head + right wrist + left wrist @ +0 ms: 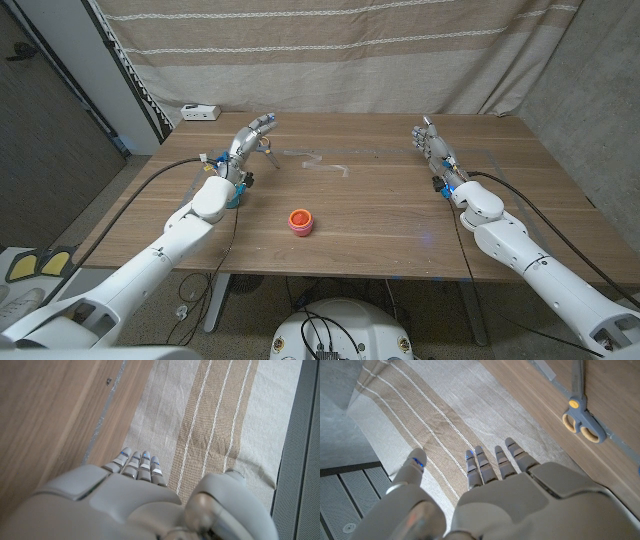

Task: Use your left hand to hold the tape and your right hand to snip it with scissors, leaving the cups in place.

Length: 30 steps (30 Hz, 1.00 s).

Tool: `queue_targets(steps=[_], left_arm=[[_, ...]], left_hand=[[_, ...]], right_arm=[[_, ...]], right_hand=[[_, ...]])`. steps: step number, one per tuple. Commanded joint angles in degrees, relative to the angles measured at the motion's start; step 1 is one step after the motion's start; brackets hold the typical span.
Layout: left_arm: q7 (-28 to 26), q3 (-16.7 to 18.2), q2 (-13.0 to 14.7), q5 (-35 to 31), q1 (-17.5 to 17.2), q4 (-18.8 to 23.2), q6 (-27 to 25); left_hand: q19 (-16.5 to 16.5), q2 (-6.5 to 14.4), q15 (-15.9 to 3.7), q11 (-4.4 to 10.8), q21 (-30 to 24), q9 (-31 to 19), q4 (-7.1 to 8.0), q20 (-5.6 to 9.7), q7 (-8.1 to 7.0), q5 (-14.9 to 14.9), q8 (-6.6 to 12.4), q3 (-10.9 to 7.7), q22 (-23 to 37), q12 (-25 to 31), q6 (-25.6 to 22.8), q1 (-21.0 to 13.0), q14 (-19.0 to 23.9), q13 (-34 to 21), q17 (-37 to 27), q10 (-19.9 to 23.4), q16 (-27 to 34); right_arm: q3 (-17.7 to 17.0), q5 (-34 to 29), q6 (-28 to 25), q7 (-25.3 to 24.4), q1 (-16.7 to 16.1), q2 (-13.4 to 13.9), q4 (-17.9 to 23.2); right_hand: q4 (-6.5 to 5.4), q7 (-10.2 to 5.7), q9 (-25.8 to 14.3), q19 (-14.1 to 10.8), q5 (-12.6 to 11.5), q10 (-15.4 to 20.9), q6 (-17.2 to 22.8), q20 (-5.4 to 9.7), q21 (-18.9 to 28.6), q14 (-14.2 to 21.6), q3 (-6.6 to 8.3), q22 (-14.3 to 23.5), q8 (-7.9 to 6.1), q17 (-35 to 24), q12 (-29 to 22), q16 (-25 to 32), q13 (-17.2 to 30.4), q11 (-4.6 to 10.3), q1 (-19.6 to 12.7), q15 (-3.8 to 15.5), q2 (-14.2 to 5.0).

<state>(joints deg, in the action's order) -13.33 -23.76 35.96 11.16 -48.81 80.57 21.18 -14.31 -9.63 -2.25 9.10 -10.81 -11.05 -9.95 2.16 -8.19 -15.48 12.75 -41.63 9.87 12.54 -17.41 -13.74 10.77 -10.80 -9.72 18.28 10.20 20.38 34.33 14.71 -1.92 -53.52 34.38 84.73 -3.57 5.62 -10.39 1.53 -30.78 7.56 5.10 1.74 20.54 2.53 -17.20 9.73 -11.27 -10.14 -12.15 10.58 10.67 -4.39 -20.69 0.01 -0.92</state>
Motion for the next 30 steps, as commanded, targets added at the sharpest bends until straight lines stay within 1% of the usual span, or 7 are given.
queue_targets(steps=[1, 8, 20, 21, 22, 24, 30], left_arm=[[-2.64, 0.60, 2.27, -4.09, -1.33, 3.88, -2.94], [-4.24, 0.90, 4.02, -6.94, -2.16, 8.65, -7.71], [-6.13, 0.59, 4.77, -10.64, -1.68, 8.91, -9.14], [-6.21, 0.52, 4.77, -10.89, -1.55, 8.72, -9.04], [-6.36, 0.43, 4.76, -11.21, -1.41, 8.55, -8.97], [-6.28, 0.28, 4.80, -11.55, -1.04, 8.17, -8.68], [-7.71, 0.15, 4.89, -13.50, -0.80, 8.29, -8.97]], left_hand=[[-0.27, 0.06, -9.09, 0.19, -0.27, -0.19, -0.29, 6.12, -0.13, -0.34, 0.29, -0.17, 0.14, 0.25, -0.46, -0.71, 0.57, -0.20, -0.23, 0.44, 0.37], [-0.37, -0.04, -9.31, 0.20, -0.31, -0.16, -0.24, 6.26, -0.45, -0.58, 0.19, -0.09, 0.15, 0.33, -0.53, -1.09, 0.84, -0.21, -0.24, 0.90, 0.44], [-0.52, -0.26, -9.52, 0.63, -0.35, -0.16, -0.11, 6.47, -0.43, -0.90, 0.32, 0.15, 0.16, 0.63, -1.27, -1.34, 1.18, -0.24, -0.27, 1.98, 0.51], [-0.53, -0.25, -9.56, 0.71, -0.36, -0.16, -0.12, 6.49, -0.52, -0.94, 0.31, 0.15, 0.16, 0.64, -1.29, -1.41, 1.20, -0.25, -0.27, 2.04, 0.51], [-0.54, -0.25, -9.57, 0.69, -0.36, -0.16, -0.12, 6.49, -0.53, -0.96, 0.31, 0.15, 0.15, 0.64, -1.29, -1.43, 1.21, -0.25, -0.27, 2.04, 0.51], [-0.55, -0.20, -9.66, 0.97, -0.35, -0.15, -0.16, 6.52, -0.60, -1.12, 0.28, 0.13, 0.15, 0.81, -1.37, -1.74, 1.29, -0.26, -0.26, 2.62, 0.51], [-0.63, -0.13, -9.76, 1.40, -0.34, -0.08, -0.24, 6.67, -0.66, -1.52, 0.21, 0.09, 0.13, 1.24, -1.65, -2.53, 1.49, -0.29, -0.25, 4.16, 0.50]], right_arm=[[-0.69, 0.32, -1.81, -1.47, -1.55, 1.16, 3.30], [-1.02, 0.30, -2.81, -1.32, -1.93, 2.38, 5.07], [-0.75, -0.35, -2.37, -1.52, -1.57, 1.99, 4.73], [-0.69, -0.38, -2.24, -1.53, -1.46, 1.82, 4.55], [-0.62, -0.45, -2.13, -1.52, -1.34, 1.68, 4.39], [-0.39, -0.61, -2.08, -1.18, -0.99, 1.61, 4.05], [0.04, -1.15, -2.67, -1.11, -0.42, 1.75, 3.95]], right_hand=[[0.48, -0.23, -0.18, 0.31, -0.29, -0.05, -0.29, 0.30, -0.21, -0.01, -0.13, 0.27, 0.16, -0.13, -0.14, 0.03, 0.12, 0.13, -0.85, 0.26, 0.09], [0.56, -0.27, -0.18, 0.11, -0.40, 0.24, -0.05, 0.19, -0.40, 0.19, -0.13, 0.28, 0.07, -0.13, -0.26, 0.11, 0.13, 0.28, -0.97, 0.50, 0.10], [0.67, -0.44, -0.18, -0.01, -0.57, 0.31, 0.02, 0.19, -0.75, 0.25, -0.12, 0.29, 0.06, -0.13, -0.29, 0.13, 0.14, 0.41, -1.13, 0.64, 0.08], [0.70, -0.74, -0.18, -0.04, -0.62, 0.46, 0.14, 0.12, -0.88, 0.12, -0.11, 0.30, 0.02, -0.14, -0.35, 0.08, 0.14, 0.86, -1.18, 0.98, 0.07], [0.83, -1.75, -0.18, -0.25, -0.85, 0.99, 0.30, 0.20, -1.40, -0.34, -0.10, 0.32, -0.01, -0.14, -0.57, -0.05, 0.16, 3.11, -1.36, 2.36, 0.00], [0.91, -2.90, -0.18, -0.22, -0.98, 0.80, 0.30, 0.14, -1.79, -0.78, -0.08, 0.34, 0.02, -0.15, -0.49, -0.17, 0.18, 3.95, -1.49, 3.44, -0.06], [0.92, -2.97, -0.20, 0.42, -1.08, -0.07, -0.50, 0.07, -2.49, -1.83, -0.10, 0.37, 0.33, -0.17, -0.19, -0.41, 0.23, 3.58, -1.47, 3.32, -0.17]])
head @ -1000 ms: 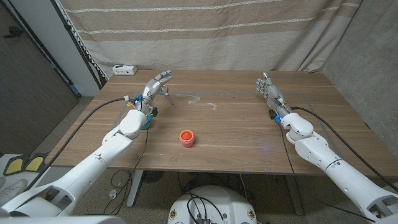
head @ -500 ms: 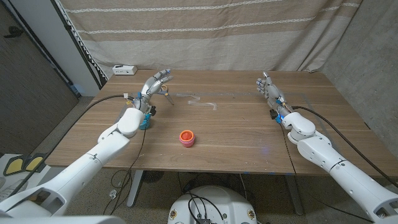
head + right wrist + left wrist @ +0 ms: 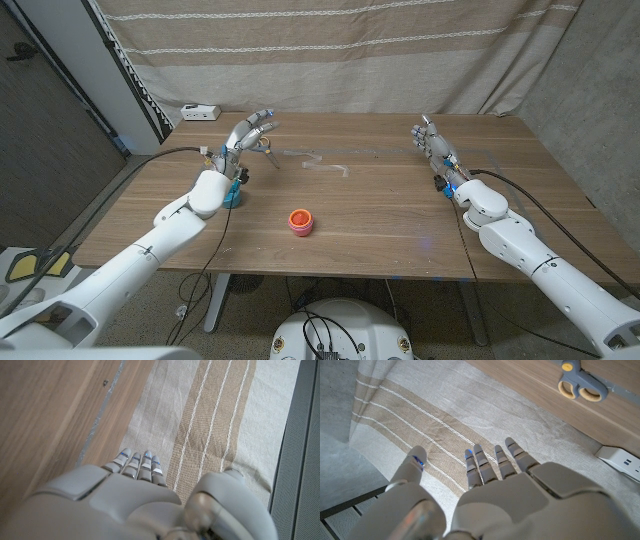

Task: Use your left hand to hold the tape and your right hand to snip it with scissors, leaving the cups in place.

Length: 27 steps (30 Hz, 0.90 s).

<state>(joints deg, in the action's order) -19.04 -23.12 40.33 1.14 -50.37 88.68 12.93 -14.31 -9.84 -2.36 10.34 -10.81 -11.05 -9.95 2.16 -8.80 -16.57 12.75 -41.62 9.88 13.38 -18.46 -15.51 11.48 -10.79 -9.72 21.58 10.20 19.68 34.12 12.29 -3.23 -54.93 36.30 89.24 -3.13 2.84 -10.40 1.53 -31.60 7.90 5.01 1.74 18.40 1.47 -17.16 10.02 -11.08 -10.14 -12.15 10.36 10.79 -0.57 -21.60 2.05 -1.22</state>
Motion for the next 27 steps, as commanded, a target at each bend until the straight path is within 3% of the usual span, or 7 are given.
queue_targets(steps=[1, 11, 13, 17, 27], left_arm=[[-2.26, -0.50, 0.61, -3.88, 0.67, 0.37, -0.92], [-2.98, -0.62, 1.28, -5.66, 0.52, 0.81, -1.65], [-2.75, -0.66, 1.56, -5.91, 0.58, 1.05, -1.99], [-2.78, -0.56, 2.07, -6.59, 0.30, 2.62, -3.80], [-5.10, -0.90, 3.33, -11.76, -0.35, 6.88, -9.78]], left_hand=[[-0.64, 0.08, -9.67, 0.20, -0.34, -0.08, -0.25, 6.70, 0.01, -0.47, 0.20, 0.08, 0.12, 0.43, -0.61, -0.85, 0.80, -0.29, -0.26, 0.98, 0.50], [-0.69, -0.21, -9.65, 0.79, -0.32, -0.06, -0.27, 6.71, -0.35, -0.95, 0.35, 0.29, 0.11, 0.61, -1.45, -1.52, 1.23, -0.36, -0.29, 1.89, 0.55], [-0.71, 1.58, -10.01, 0.73, -0.30, -0.10, -0.33, 6.73, -0.45, -1.48, 0.20, -1.01, 0.10, 0.44, -1.51, -4.04, 1.53, -0.44, -0.30, 2.02, 0.51], [-0.67, 2.43, -10.06, 0.80, -0.25, -0.12, -0.51, 6.75, -0.55, -1.57, 0.13, -1.98, 0.07, 0.30, -1.56, -5.95, 1.51, -0.47, -0.28, 2.03, 0.42], [-0.74, 1.53, -9.84, 1.67, -0.18, -0.17, -0.98, 6.96, -1.46, -1.64, 0.09, -2.67, -0.02, 0.15, -1.81, -8.93, 1.42, -0.52, -0.24, 2.37, 0.27]], right_arm=[[0.71, -0.86, -0.41, 0.09, 0.97, -0.18, -0.48], [0.34, -0.95, -1.54, -1.08, 0.48, 0.35, 0.39], [0.26, -1.05, -1.74, -1.56, 0.28, 0.39, 0.67], [0.13, -1.25, -0.70, -1.61, 0.07, 0.11, 0.31], [-0.14, -1.25, -0.21, -1.72, -0.25, 0.12, 0.49]], right_hand=[[0.47, -0.13, -0.18, 0.44, -0.27, -0.57, -0.46, 0.10, -0.40, -0.84, -0.14, 0.08, 0.15, -0.16, -0.14, -0.19, 0.12, -0.31, -0.56, 1.28, 0.12], [0.44, -0.15, -0.19, 0.60, -0.30, -0.61, -0.56, -0.12, -0.75, -1.11, -0.18, 0.10, 0.16, -0.17, -0.18, -0.16, 0.15, -0.02, -0.47, 1.24, 0.06], [0.43, -0.15, -0.19, 0.54, -0.30, -0.61, -0.53, -0.08, -0.77, -1.13, -0.18, 0.10, 0.14, -0.17, -0.18, -0.15, 0.15, 0.07, -0.45, 1.22, 0.04], [0.39, -0.35, -0.20, 0.37, -0.31, -0.37, -0.31, 0.19, -0.88, -1.03, -0.17, 0.11, 0.05, -0.17, -0.31, -0.04, 0.17, 0.46, -0.39, 1.39, -0.05], [0.46, -0.38, -0.20, 0.18, -0.40, -0.24, -0.12, 0.26, -1.07, -0.85, -0.07, 0.11, -0.05, -0.16, -0.39, 0.08, 0.18, 0.41, -0.54, 1.57, -0.24]])
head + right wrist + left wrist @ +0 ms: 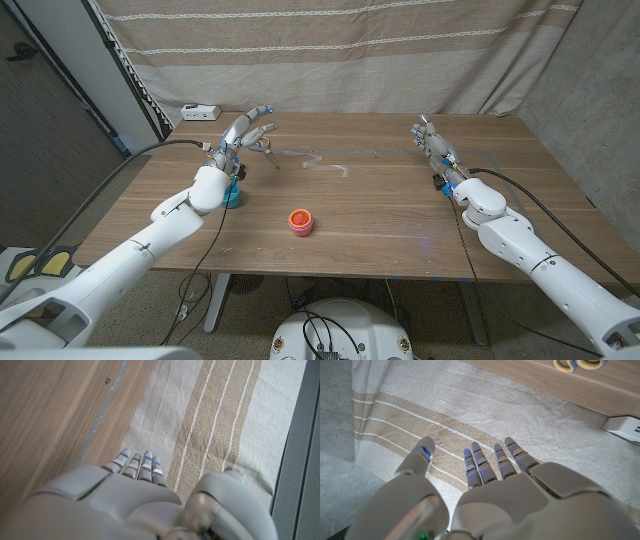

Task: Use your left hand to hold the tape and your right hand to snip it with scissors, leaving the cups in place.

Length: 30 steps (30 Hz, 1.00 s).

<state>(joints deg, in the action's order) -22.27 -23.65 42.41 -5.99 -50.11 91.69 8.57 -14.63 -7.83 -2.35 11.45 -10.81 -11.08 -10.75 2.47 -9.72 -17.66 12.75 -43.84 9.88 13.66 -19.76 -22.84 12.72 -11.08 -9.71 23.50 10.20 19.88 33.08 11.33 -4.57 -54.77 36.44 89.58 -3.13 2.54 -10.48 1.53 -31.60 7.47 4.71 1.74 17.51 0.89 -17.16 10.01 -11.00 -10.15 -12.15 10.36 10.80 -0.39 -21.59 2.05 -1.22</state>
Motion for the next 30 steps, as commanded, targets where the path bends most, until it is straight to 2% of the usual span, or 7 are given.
queue_targets(steps=[1, 5, 14, 16, 23, 25, 30], left_arm=[[-1.95, -0.48, 1.35, -5.05, -0.62, 4.17, -6.00], [-2.03, -0.73, 1.70, -6.08, -0.63, 5.01, -7.28], [-3.49, -1.02, 1.97, -8.27, -0.62, 5.73, -8.13], [-4.45, -1.13, 1.86, -9.10, -0.64, 5.68, -7.88], [-4.89, -1.52, 1.65, -9.99, 0.06, 5.07, -7.00], [-5.12, -1.67, 1.49, -10.23, 0.43, 4.51, -6.32], [-5.22, -2.34, 1.44, -11.69, 1.53, 3.59, -5.99]], left_hand=[[-0.47, -0.67, -9.84, 0.59, -0.19, -0.15, -0.21, 6.71, -0.70, -0.58, 0.11, -0.48, -0.03, -0.13, -0.61, -1.95, 0.18, -0.24, -0.24, 0.52, 0.26], [-0.81, -1.84, -9.85, 0.63, -0.23, -0.21, -0.32, 7.00, -1.84, -0.81, 0.22, -0.40, -0.07, -0.08, -1.04, -3.95, 0.24, -0.28, -0.24, 1.04, 0.24], [-3.71, -2.67, -10.01, 0.47, -0.90, -0.35, 0.07, 8.79, -1.42, -0.95, 0.15, 0.12, 0.06, -0.29, -1.55, -8.90, 3.46, -0.41, -0.40, 0.91, 0.79], [-7.32, -2.56, -10.29, 0.24, -1.74, -0.43, 0.37, 8.76, -1.58, -0.73, 0.50, 0.94, 0.27, 0.36, -3.25, -11.10, 6.69, -0.63, -0.56, 2.70, 1.04], [-11.02, -2.16, -10.48, 0.36, -2.17, -0.55, 0.67, 8.88, -2.33, -0.34, 1.51, 1.56, 0.48, 1.41, -7.76, -13.67, 11.45, -1.37, -0.88, 5.52, 1.41], [-14.38, -2.17, -10.55, 0.34, -2.75, -0.52, 0.76, 8.86, -2.45, 0.12, 1.34, 2.22, 0.60, 1.46, -9.37, -15.04, 12.64, -1.83, -0.98, 6.25, 1.10], [-18.92, -2.18, -10.51, 0.14, -3.57, -0.44, 0.90, 8.80, -1.51, 0.82, 1.08, 3.01, 0.60, 1.02, -11.22, -16.12, 14.70, -2.16, -1.15, 6.00, 1.37]], right_arm=[[-0.36, -0.11, 0.70, -0.38, -0.41, -0.07, 0.14], [-0.28, 0.02, 0.53, -0.31, -0.29, -0.19, -0.02], [-0.19, 0.02, 0.87, 0.20, -0.03, -0.26, -0.60], [-0.23, 0.07, 0.93, 0.25, 0.03, -0.29, -0.64], [-0.38, 0.56, 0.84, 0.58, 0.14, -0.30, -0.84], [-0.42, 0.57, 0.85, 0.51, 0.15, -0.32, -0.88], [-0.50, 0.90, 0.71, 0.53, 0.27, -0.47, -1.06]], right_hand=[[0.46, -0.10, -0.12, 0.17, -0.41, 0.17, 0.17, 0.26, -0.20, -0.26, -0.06, 0.12, -0.12, -0.16, -0.39, 0.08, 0.17, 0.27, -0.55, 1.54, -0.26], [0.48, -0.10, -0.12, 0.09, -0.43, 0.21, 0.23, 0.27, -0.28, -0.23, -0.03, 0.13, -0.15, -0.15, -0.41, 0.11, 0.18, 0.22, -0.59, 1.47, -0.32], [0.51, -0.07, -0.12, 0.00, -0.48, 0.21, 0.23, 0.31, -0.47, -0.25, 0.01, 0.13, -0.14, -0.15, -0.43, 0.12, 0.18, 0.23, -0.64, 1.54, -0.44], [0.51, -0.12, -0.12, -0.01, -0.48, 0.22, 0.22, 0.30, -0.51, -0.27, 0.01, 0.13, -0.14, -0.15, -0.44, 0.12, 0.18, 0.24, -0.65, 1.60, -0.46], [0.52, -0.11, -0.11, -0.15, -0.50, 0.18, 0.21, 0.35, -0.59, -0.32, 0.02, 0.13, -0.13, -0.14, -0.44, 0.12, 0.18, 0.22, -0.66, 1.53, -0.51], [0.51, -0.12, -0.11, -0.17, -0.50, 0.19, 0.17, 0.35, -0.62, -0.29, 0.02, 0.14, -0.11, -0.14, -0.44, 0.13, 0.18, 0.18, -0.65, 1.50, -0.52], [0.51, -0.13, -0.11, -0.26, -0.51, 0.21, 0.17, 0.34, -0.73, -0.29, 0.01, 0.14, -0.11, -0.14, -0.46, 0.14, 0.19, 0.11, -0.64, 1.48, -0.56]])
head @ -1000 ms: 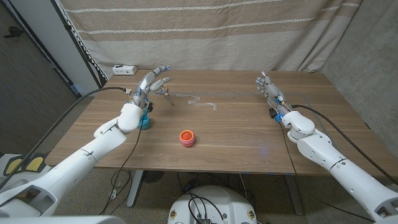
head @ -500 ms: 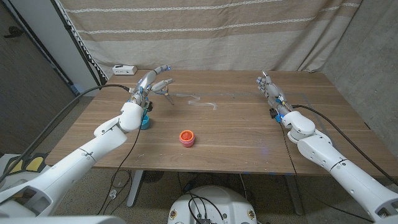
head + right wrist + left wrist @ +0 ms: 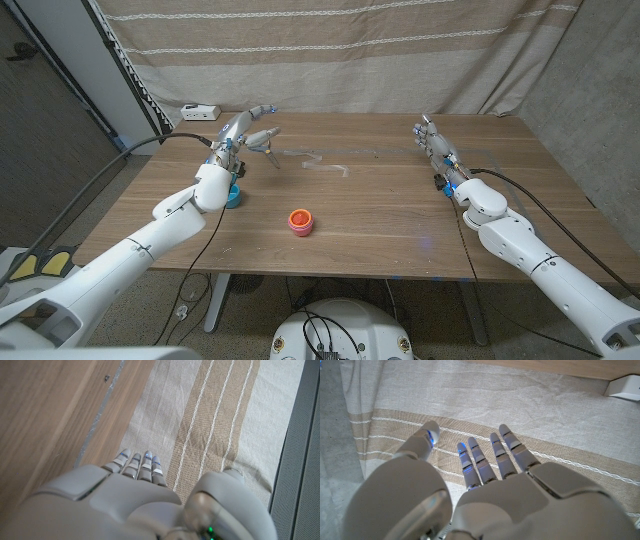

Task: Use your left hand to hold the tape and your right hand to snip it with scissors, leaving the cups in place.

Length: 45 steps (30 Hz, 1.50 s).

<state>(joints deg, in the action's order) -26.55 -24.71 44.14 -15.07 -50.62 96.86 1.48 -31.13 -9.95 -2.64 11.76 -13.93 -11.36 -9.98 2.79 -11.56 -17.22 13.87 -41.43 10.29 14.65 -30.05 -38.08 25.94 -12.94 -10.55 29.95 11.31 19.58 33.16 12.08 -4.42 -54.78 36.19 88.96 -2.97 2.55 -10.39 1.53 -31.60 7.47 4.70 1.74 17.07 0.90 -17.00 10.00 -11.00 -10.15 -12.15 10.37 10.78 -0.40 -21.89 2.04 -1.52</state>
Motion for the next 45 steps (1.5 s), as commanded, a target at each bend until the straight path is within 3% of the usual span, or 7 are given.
queue_targets(steps=[1, 16, 21, 28, 36, 38, 45], left_arm=[[-0.84, -1.36, -0.37, -2.62, 2.26, -1.82, 1.20], [-1.27, -2.24, -0.42, -4.94, 4.15, -3.24, -0.19], [-0.79, -2.80, 0.32, -6.76, 4.66, -2.57, -1.93], [0.45, -3.92, 1.54, -8.59, 5.91, -2.92, -0.17], [0.38, -4.59, 2.09, -10.89, 6.56, -3.18, -0.42], [0.06, -4.67, 2.08, -11.29, 6.71, -3.39, -0.27], [1.48, -5.34, 3.00, -13.27, 7.75, -3.34, -1.08]], left_hand=[[-2.50, -0.06, -10.22, -0.17, -0.43, -0.17, 0.14, 8.49, 0.42, 0.41, -0.04, 0.63, 0.18, -0.05, -1.02, -0.90, 1.61, -0.31, -0.32, -0.63, 0.28], [-4.05, 0.37, -10.30, -0.09, -0.04, -0.42, 0.51, 8.75, 0.87, 1.15, -0.14, 1.23, 0.11, 1.18, -2.12, -0.83, 4.54, -0.94, -0.44, 2.68, 0.66], [-2.01, 1.30, -10.36, 0.01, 1.55, -0.71, -0.28, 8.88, -0.22, 1.84, -1.08, -0.17, 0.09, 0.22, -0.26, -5.27, 2.11, -1.54, -0.30, 1.04, -0.50], [-1.48, 0.98, -10.31, -0.02, 1.89, -0.76, -0.30, 8.91, 0.01, 2.10, -1.32, -0.24, 0.08, -0.12, 0.32, -6.11, 1.28, -1.67, -0.27, 0.37, -0.70], [-0.95, 0.66, -10.26, -0.02, 2.18, -1.11, -0.06, 8.83, -0.49, 2.51, -0.41, -0.22, 0.14, -0.02, -1.50, -7.18, 1.14, -1.96, -0.50, 0.86, -0.33], [-0.84, 0.52, -10.23, -0.04, 2.19, -1.80, 0.13, 8.79, -0.67, 2.85, 1.10, -0.03, 0.21, -0.11, -4.21, -7.77, 1.12, -2.28, -0.62, 0.91, -0.18], [-0.55, 0.50, -10.14, 0.12, 2.17, -2.83, 0.32, 8.83, -0.33, 3.23, -0.11, 0.39, 0.33, -0.84, 0.68, -8.32, 0.50, -2.66, -0.64, -0.53, -0.32]], right_arm=[[-0.20, 0.78, -0.05, 0.28, 0.30, -0.27, -0.47], [0.23, 0.74, 0.02, 0.23, 1.42, -1.21, -1.76], [0.23, 0.71, 0.10, -0.08, 1.59, -1.50, -2.03], [0.47, 0.59, 0.74, 0.31, 1.99, -1.93, -2.93], [0.65, -0.11, 0.65, -0.71, 2.02, -2.18, -3.16], [0.75, -0.44, 0.91, -0.64, 2.09, -2.12, -3.50], [0.73, -0.57, 1.49, -0.77, 2.11, -2.42, -3.92]], right_hand=[[0.35, -0.13, -0.20, -0.27, -0.51, 0.22, 0.18, 0.34, -0.31, -0.31, -0.15, 0.15, -0.11, -0.14, -0.46, 0.13, 0.20, 0.14, -0.34, 1.49, -0.26], [0.33, -0.14, -0.20, -0.48, -0.51, 0.10, 0.11, 0.39, -0.52, -0.34, -0.18, 0.15, -0.07, -0.14, -0.44, 0.15, 0.20, 0.08, -0.26, 1.48, -0.31], [0.33, -0.15, -0.21, -0.57, -0.51, 0.12, 0.06, 0.45, -0.64, -0.35, -0.20, 0.16, -0.06, -0.14, -0.46, 0.15, 0.20, 0.07, -0.23, 1.46, -0.33], [0.34, -0.15, -0.21, -0.64, -0.51, 0.11, 0.10, 0.45, -0.80, -0.34, -0.21, 0.16, -0.08, -0.14, -0.47, 0.17, 0.20, 0.12, -0.22, 1.45, -0.36], [0.36, -0.20, -0.21, -0.77, -0.52, 0.17, 0.05, 0.49, -0.93, -0.31, -0.22, 0.16, -0.06, -0.13, -0.51, 0.18, 0.20, 0.26, -0.23, 1.53, -0.38], [0.37, -0.21, -0.21, -0.79, -0.52, 0.16, 0.05, 0.54, -0.97, -0.29, -0.22, 0.16, -0.07, -0.13, -0.50, 0.19, 0.20, 0.31, -0.24, 1.53, -0.39], [0.42, -0.24, -0.21, -0.84, -0.55, 0.08, 0.07, 0.58, -1.10, -0.24, -0.22, 0.17, -0.09, -0.13, -0.48, 0.21, 0.20, 0.32, -0.31, 1.62, -0.38]])
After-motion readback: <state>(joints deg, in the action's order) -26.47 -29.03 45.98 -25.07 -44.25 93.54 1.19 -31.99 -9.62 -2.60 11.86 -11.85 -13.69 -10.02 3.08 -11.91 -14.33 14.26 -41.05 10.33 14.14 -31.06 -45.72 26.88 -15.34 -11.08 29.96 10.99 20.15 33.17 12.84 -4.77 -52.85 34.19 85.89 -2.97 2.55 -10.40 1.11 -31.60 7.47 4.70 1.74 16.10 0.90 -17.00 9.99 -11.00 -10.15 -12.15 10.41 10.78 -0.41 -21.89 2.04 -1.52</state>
